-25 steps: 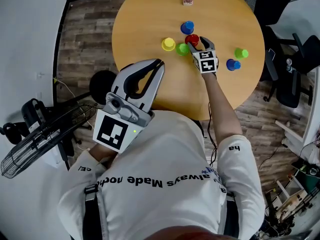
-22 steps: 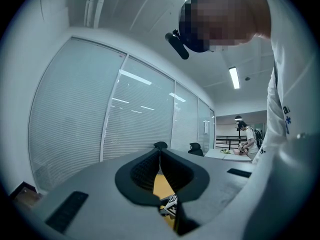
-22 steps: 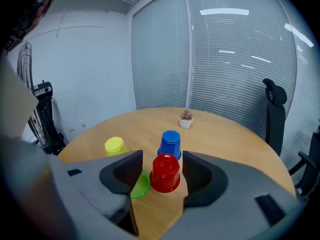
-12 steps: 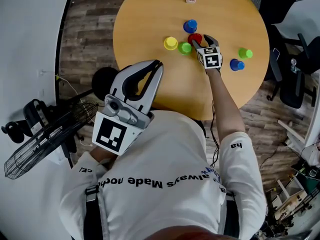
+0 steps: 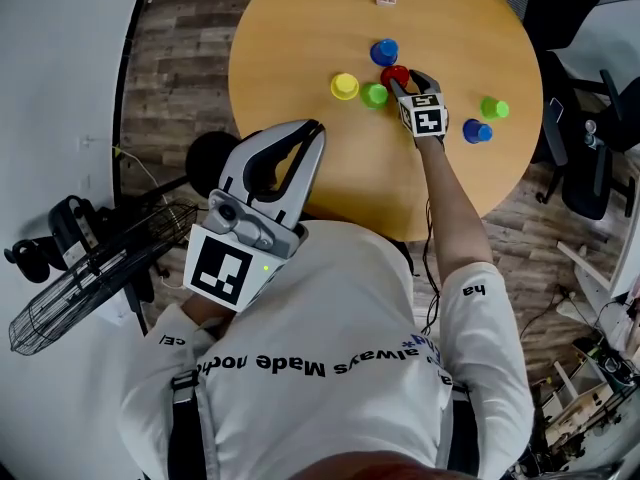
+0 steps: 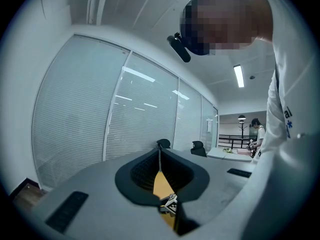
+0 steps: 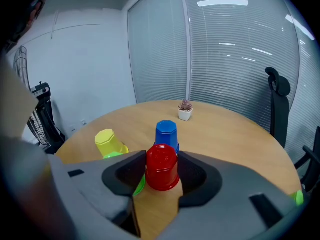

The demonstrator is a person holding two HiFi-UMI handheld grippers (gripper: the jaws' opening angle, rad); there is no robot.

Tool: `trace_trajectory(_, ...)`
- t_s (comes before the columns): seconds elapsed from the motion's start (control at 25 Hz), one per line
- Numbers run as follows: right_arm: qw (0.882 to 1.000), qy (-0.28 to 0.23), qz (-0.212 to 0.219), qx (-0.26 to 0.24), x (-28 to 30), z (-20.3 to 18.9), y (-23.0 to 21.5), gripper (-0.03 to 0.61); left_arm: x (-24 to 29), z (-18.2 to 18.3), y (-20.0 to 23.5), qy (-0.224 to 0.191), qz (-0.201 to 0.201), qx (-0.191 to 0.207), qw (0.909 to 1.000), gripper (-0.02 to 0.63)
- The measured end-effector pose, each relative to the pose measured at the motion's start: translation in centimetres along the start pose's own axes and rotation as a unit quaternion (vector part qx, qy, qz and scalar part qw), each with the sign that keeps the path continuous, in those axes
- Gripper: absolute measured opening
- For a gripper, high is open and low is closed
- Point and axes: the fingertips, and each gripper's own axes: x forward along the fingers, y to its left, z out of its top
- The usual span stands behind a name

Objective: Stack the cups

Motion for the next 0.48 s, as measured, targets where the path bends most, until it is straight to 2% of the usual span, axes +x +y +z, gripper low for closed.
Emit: trace_trajectory(0.48,1.0,-0.002,-0.018,0.004,-1.6,-0.4,-1.1,0.209,-0.1,0.6,-1.1,-0.009,-0.009,0.004,0.9999,0.032)
